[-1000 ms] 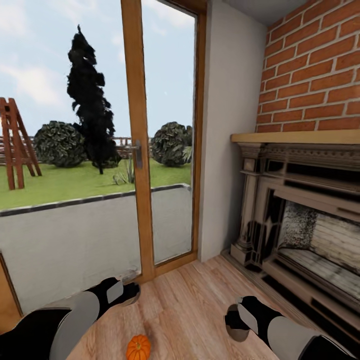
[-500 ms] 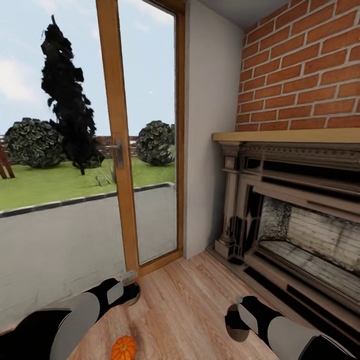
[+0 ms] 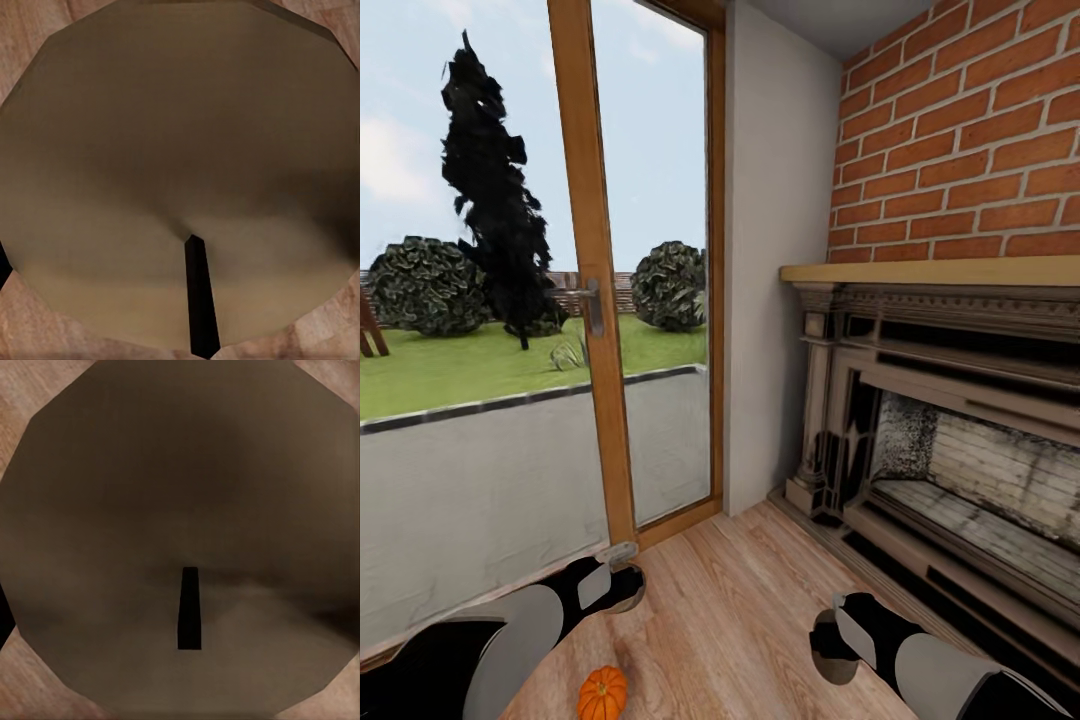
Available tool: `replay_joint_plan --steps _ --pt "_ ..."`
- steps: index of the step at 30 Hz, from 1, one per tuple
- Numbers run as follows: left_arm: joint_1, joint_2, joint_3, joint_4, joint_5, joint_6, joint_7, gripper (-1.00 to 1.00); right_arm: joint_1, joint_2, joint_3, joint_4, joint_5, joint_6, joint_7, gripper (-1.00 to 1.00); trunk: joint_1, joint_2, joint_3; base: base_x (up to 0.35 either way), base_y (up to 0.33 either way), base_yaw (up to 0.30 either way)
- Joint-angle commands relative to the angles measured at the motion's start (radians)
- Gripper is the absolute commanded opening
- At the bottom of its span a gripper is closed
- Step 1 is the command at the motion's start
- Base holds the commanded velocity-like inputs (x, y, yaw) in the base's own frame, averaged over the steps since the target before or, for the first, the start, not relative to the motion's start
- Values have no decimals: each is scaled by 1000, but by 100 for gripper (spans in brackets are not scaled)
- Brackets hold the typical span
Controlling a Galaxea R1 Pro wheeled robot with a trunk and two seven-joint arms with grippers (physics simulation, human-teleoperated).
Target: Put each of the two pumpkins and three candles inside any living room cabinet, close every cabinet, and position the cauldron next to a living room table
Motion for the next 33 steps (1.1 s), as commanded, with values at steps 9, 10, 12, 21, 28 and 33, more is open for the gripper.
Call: replay_joint_plan --steps 9,10,12,21,28,33 --pt "-1 0 1 1 7 1 3 -100 0 -2 6 -4 -12 12 -6 -100 0 -1 -2 0 0 -173" --pt "-1 0 1 1 7 1 3 -100 0 -2 6 -4 -12 13 -7 -100 0 -1 -2 0 0 -294" --pt "-1 0 1 1 7 1 3 -100 0 -2 6 -4 -12 13 -6 -100 0 -1 -3 0 0 -295" --pt "-1 0 1 1 7 1 3 -100 0 -2 6 -3 -12 13 -7 -100 0 -1 -7 0 0 -297" --pt "-1 0 1 1 6 1 3 -100 0 -2 6 -3 -12 13 -6 -100 0 -1 -8 0 0 -298" --pt "-1 0 1 1 7 1 3 -100 0 -2 6 -3 -12 13 -7 -100 0 -1 -8 0 0 -299"
